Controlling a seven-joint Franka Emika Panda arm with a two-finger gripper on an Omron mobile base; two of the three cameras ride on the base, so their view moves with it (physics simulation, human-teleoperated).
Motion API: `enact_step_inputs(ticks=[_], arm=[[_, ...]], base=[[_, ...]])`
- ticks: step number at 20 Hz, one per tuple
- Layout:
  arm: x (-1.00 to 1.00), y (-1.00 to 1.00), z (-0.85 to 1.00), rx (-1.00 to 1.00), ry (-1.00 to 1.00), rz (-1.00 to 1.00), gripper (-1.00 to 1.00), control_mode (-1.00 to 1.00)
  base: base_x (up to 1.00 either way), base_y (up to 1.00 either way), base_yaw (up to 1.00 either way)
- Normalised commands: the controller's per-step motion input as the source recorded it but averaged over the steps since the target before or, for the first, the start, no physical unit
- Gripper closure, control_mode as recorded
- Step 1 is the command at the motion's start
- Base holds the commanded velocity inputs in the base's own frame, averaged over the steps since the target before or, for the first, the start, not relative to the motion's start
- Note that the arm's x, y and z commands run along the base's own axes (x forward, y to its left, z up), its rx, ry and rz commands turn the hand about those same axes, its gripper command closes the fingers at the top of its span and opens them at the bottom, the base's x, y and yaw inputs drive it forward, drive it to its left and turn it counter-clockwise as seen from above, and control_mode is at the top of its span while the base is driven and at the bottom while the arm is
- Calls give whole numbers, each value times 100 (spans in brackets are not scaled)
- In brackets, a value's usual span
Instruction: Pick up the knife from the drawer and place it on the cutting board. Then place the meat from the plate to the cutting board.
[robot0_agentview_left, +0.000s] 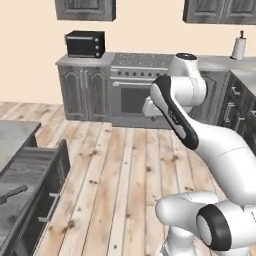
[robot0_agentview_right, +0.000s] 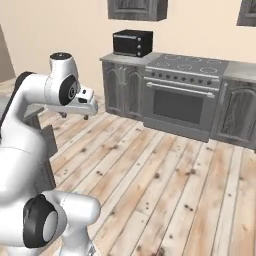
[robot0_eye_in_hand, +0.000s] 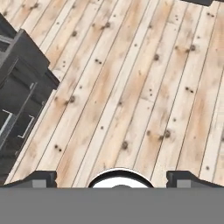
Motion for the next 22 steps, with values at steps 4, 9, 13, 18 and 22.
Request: enact_step_inputs(ticks=[4,9,13,18,22], arm=[[0,0,0,0,0,0,-100,100],[0,0,0,0,0,0,-100,100],[0,0,0,0,0,0,-100,100],[0,0,0,0,0,0,-100,100],[0,0,0,0,0,0,-100,100]], base=[[-100,18,-41],[-99,21,-38],[-74,32,-34],[-22,48,-24],[3,76,-1]])
